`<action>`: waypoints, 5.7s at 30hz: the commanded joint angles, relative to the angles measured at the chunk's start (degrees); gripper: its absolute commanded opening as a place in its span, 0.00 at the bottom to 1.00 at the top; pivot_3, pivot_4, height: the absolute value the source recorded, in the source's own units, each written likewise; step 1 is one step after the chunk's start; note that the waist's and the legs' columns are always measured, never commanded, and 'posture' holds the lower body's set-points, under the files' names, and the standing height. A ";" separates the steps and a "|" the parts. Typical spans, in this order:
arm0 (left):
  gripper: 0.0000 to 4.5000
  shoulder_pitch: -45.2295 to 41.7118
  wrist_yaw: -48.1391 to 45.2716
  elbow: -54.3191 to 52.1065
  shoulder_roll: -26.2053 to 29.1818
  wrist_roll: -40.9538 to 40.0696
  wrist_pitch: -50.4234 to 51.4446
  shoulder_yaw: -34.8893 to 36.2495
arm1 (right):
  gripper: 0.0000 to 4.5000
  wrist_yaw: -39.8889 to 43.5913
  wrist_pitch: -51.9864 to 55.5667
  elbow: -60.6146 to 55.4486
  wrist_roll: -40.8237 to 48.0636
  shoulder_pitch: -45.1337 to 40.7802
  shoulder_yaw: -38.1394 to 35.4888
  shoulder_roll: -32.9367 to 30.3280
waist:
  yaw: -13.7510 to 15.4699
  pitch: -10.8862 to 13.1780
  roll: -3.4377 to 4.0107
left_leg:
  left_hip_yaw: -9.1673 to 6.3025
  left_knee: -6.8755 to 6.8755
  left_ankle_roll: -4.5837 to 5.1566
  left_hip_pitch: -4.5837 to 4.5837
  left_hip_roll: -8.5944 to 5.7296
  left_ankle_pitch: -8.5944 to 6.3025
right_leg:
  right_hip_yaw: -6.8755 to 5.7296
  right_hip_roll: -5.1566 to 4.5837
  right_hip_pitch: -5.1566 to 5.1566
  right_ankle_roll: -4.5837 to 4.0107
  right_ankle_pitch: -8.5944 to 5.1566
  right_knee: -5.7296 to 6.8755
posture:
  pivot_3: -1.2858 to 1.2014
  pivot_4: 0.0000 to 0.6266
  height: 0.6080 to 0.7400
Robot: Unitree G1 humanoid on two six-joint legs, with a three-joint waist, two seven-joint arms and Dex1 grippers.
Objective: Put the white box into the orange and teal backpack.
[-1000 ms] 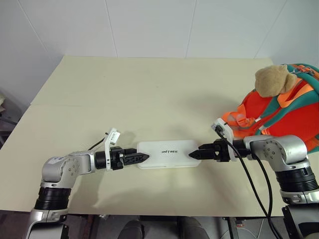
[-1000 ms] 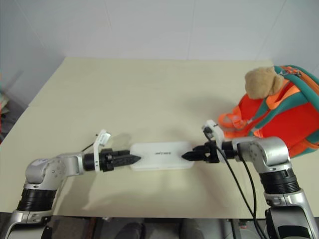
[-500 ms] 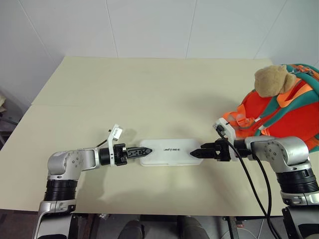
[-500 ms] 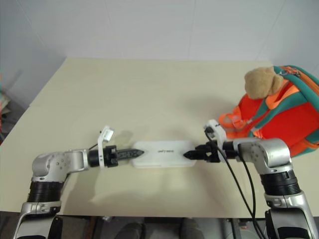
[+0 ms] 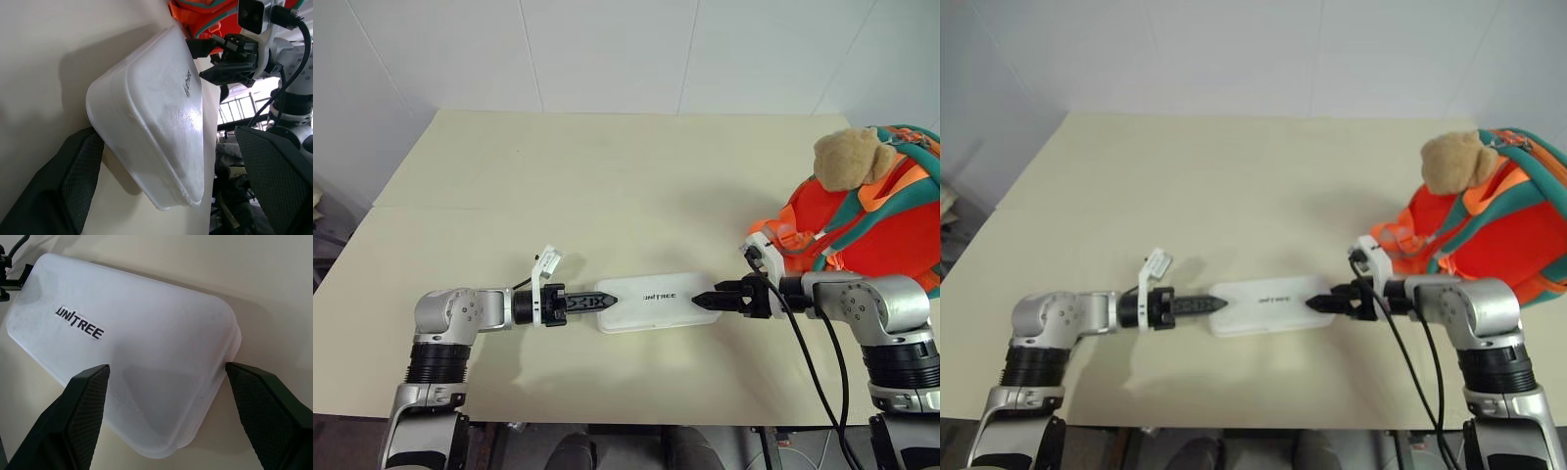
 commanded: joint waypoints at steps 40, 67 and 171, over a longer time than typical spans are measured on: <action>0.32 8.53 -9.40 -11.07 3.11 -8.13 -10.97 8.41 | 1.00 -10.90 -2.83 -26.52 18.69 17.25 -41.33 -2.09 | -0.01 0.02 -0.01 | 0.09 -0.21 -0.24 -0.23 0.12 -0.03 | -0.04 0.04 -0.17 -0.01 -0.01 -0.41 | 0.52 0.24 1.00; 0.32 8.06 -14.08 -6.88 6.17 -4.14 -21.66 1.22 | 1.00 -32.26 -32.29 -5.31 -4.62 8.22 -24.61 2.78 | -1.02 0.03 0.01 | 0.17 -0.20 0.05 -0.14 0.13 -0.13 | 0.05 0.06 -0.18 0.00 0.01 -0.25 | 0.52 0.24 1.00; 0.32 -14.56 -24.92 -8.77 15.39 9.30 -49.45 -12.01 | 0.16 -7.80 -3.22 -14.85 51.84 8.17 -4.22 -4.48 | -0.12 0.09 0.04 | 0.81 0.17 0.46 -0.34 0.35 -0.68 | -1.00 -0.15 -0.49 -0.06 -0.02 0.05 | 0.52 0.24 1.00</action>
